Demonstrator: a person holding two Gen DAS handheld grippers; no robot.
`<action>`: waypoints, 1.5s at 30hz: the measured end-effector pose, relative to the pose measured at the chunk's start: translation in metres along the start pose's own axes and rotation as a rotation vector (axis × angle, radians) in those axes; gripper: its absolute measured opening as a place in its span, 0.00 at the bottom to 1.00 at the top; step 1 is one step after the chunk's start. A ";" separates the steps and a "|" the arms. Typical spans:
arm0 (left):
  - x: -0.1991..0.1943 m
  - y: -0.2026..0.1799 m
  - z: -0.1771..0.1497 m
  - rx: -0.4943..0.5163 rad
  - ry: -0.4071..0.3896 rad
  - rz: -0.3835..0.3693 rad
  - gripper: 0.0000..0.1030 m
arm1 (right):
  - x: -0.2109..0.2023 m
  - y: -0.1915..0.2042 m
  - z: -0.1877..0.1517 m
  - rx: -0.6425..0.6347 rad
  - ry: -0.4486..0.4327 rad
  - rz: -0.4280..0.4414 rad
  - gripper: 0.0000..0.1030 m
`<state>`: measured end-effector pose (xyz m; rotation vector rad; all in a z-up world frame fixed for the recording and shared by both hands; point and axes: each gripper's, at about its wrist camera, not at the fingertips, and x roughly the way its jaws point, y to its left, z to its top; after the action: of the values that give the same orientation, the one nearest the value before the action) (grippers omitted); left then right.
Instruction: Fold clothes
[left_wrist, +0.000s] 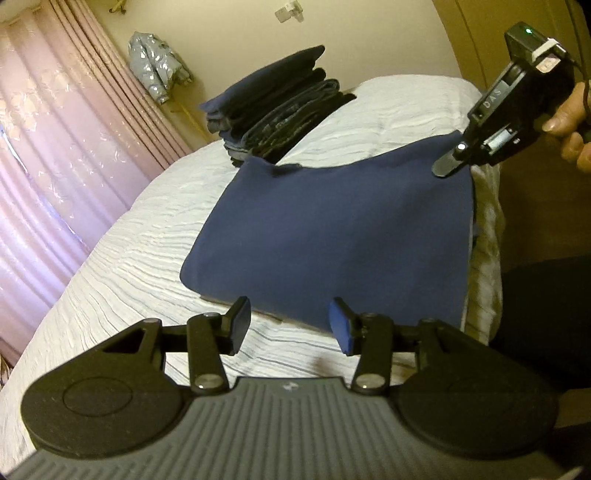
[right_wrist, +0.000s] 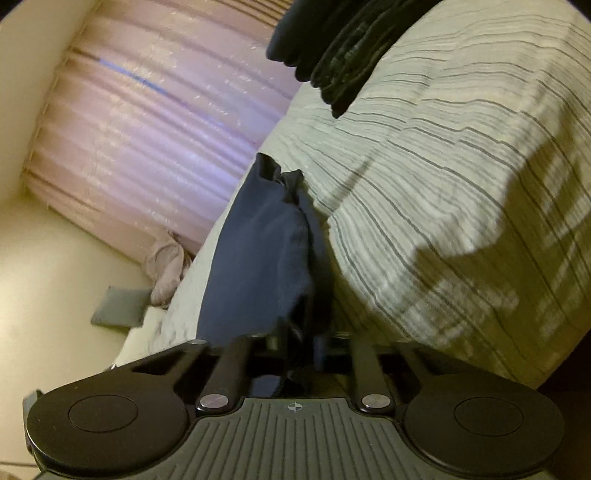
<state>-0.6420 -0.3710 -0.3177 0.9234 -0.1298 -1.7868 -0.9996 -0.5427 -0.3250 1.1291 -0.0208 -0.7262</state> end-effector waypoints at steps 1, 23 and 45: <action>-0.004 -0.004 0.002 0.006 -0.011 -0.005 0.42 | -0.002 0.005 0.002 -0.017 -0.005 0.004 0.06; 0.047 -0.159 0.091 0.322 -0.065 0.197 0.32 | -0.001 0.031 0.050 0.008 0.070 0.159 0.05; -0.023 -0.028 0.086 -0.070 -0.095 0.198 0.09 | -0.017 0.035 0.089 -0.504 -0.056 0.059 0.88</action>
<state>-0.7151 -0.3682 -0.2591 0.7500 -0.2108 -1.6408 -1.0273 -0.5981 -0.2506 0.6242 0.0781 -0.6614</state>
